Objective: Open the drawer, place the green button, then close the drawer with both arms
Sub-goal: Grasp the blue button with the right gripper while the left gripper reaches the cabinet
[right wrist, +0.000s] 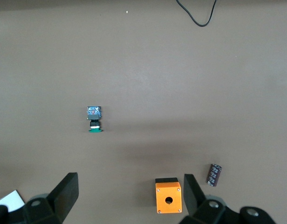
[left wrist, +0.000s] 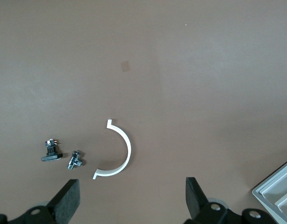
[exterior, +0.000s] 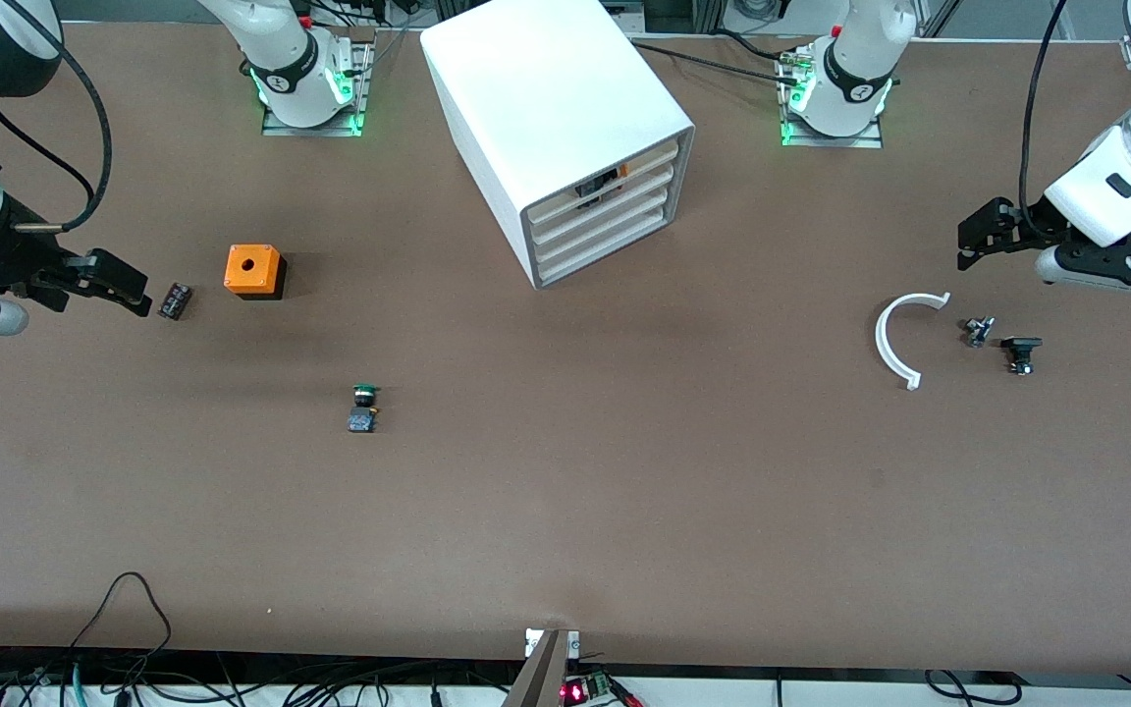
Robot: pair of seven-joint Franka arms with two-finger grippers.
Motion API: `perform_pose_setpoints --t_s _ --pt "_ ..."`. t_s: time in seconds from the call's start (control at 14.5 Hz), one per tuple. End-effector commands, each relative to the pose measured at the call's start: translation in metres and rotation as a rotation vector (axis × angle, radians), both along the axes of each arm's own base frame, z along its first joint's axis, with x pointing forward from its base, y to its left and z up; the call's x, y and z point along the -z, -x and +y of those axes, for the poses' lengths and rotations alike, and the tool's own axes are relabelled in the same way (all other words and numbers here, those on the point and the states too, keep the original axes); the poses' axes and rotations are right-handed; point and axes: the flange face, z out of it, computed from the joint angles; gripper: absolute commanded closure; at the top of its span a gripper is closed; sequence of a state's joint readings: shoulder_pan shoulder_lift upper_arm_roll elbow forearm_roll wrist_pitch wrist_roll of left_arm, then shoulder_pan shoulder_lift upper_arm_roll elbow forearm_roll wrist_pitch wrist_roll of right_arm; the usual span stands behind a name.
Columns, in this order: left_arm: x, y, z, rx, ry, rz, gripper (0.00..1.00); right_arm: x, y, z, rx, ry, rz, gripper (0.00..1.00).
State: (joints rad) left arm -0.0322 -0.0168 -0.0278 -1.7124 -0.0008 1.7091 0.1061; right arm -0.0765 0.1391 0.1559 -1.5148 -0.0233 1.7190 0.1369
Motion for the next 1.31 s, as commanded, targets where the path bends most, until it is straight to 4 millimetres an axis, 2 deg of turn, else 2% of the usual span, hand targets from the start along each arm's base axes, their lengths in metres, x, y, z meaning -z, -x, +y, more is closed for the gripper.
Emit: perform_pose_setpoints --t_s 0.0,0.21,0.41,0.55,0.76,0.89,0.96,1.1,1.24 --pt "-0.005 0.004 -0.001 -0.001 0.006 0.0 0.0 -0.005 0.001 -0.001 -0.001 0.006 0.001 0.0" --pt "-0.008 0.003 -0.001 -0.003 0.007 -0.006 0.0 -0.005 0.001 0.0 -0.012 0.012 0.004 0.0" --pt "-0.006 0.002 -0.001 -0.006 0.01 -0.001 0.0 -0.012 -0.004 -0.01 0.008 -0.005 -0.015 0.0" --pt "-0.005 0.002 -0.001 -0.008 0.018 0.027 0.0 0.0 -0.005 0.001 0.0 -0.005 0.009 0.0" --pt "0.001 0.005 -0.008 0.018 0.022 0.152 0.0 0.047 -0.014 0.014 -0.031 -0.01 0.092 0.0" --pt "0.006 0.015 -0.017 0.026 0.094 0.255 0.0 0.081 -0.021 0.029 -0.06 -0.012 0.149 0.0" --pt "0.01 0.02 -0.022 0.032 0.115 0.296 0.0 0.091 -0.022 0.039 -0.076 -0.012 0.163 0.0" --pt "0.021 0.029 -0.036 0.057 0.168 0.403 0.0 0.122 -0.032 0.045 -0.074 -0.018 0.18 0.0" --pt "0.031 0.035 -0.049 0.089 0.266 0.482 0.0 0.162 -0.045 0.064 -0.091 -0.029 0.183 0.0"
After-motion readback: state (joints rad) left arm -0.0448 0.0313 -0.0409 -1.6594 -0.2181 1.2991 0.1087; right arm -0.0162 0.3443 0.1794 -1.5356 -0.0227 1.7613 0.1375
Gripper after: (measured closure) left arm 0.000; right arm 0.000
